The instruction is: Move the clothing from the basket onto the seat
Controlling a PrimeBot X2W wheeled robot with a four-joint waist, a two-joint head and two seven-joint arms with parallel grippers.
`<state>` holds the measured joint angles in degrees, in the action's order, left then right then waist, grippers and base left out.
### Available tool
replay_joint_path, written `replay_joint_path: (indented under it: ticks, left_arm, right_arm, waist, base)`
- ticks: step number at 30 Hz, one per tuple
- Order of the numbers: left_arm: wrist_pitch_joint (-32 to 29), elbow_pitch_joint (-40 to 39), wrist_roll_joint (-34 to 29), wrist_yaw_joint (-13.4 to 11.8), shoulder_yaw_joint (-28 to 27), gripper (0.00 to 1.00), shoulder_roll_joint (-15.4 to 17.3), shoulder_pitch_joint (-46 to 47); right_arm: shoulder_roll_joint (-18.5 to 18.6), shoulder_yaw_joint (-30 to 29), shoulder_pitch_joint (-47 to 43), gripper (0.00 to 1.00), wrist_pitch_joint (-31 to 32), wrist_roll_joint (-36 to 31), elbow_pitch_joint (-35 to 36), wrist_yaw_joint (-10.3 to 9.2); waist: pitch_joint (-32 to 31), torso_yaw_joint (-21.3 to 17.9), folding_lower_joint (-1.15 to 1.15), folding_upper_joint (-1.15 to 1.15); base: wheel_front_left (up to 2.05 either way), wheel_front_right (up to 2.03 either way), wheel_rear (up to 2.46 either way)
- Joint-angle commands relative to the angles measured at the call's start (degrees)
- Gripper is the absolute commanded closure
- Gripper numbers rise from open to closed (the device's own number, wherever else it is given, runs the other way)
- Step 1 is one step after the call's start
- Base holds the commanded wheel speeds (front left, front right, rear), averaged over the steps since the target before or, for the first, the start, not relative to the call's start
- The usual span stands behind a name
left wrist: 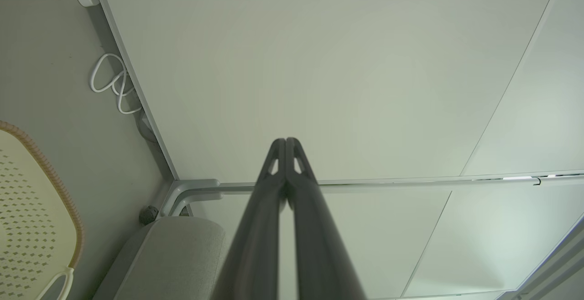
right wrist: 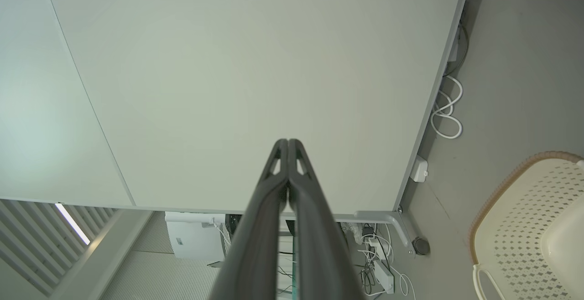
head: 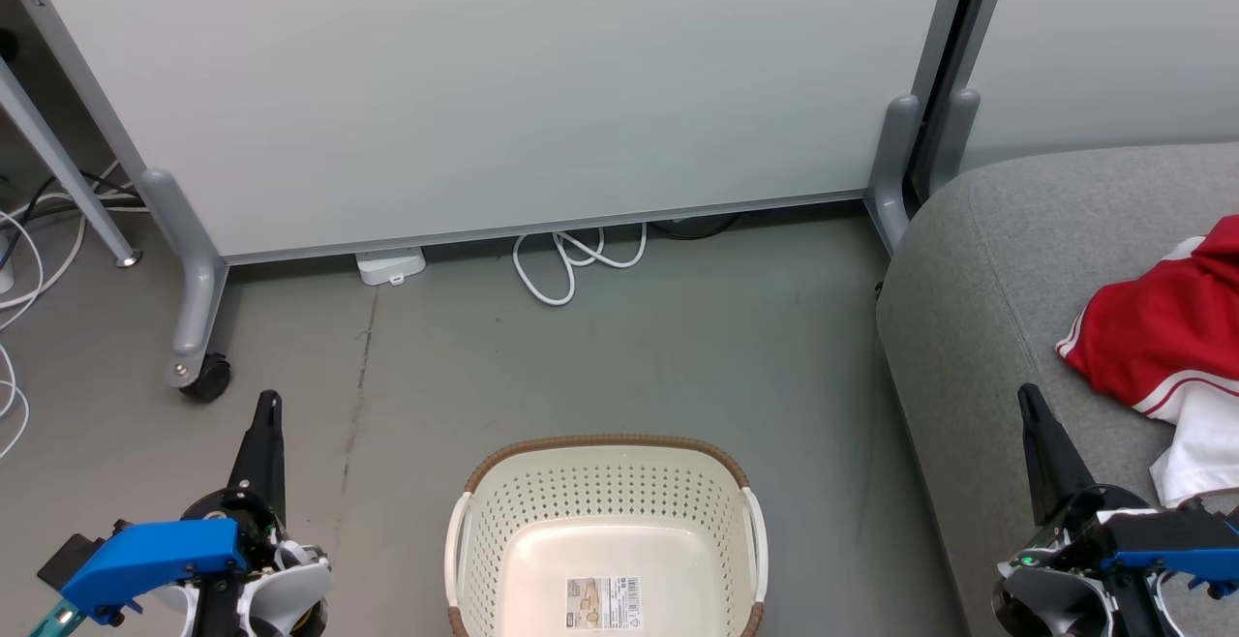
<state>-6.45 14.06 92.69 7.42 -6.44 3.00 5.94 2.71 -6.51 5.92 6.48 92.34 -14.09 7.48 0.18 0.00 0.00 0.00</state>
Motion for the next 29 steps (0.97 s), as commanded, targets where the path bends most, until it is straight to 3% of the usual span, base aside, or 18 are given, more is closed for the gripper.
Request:
replay_joint_path:
  ticks: [1, 29]
  left_arm:
    - [-0.10, -0.23, -0.26, 0.12, -0.15, 1.00, -0.02, 0.53]
    - [-0.20, -0.23, -0.38, 0.12, -0.24, 1.00, -0.09, 0.54]
  right_arm:
    - [0.33, 0.03, 0.59, 1.00, 0.15, 0.15, 0.17, 0.02]
    - [0.32, 0.03, 0.58, 1.00, 0.16, 0.16, 0.17, 0.02]
  waist:
    - [0.00, 0.00, 0.00, 0.00]
    - [0.00, 0.00, 0.00, 0.00]
  base:
    - [0.00, 0.00, 0.00]
    - [0.00, 0.00, 0.00]
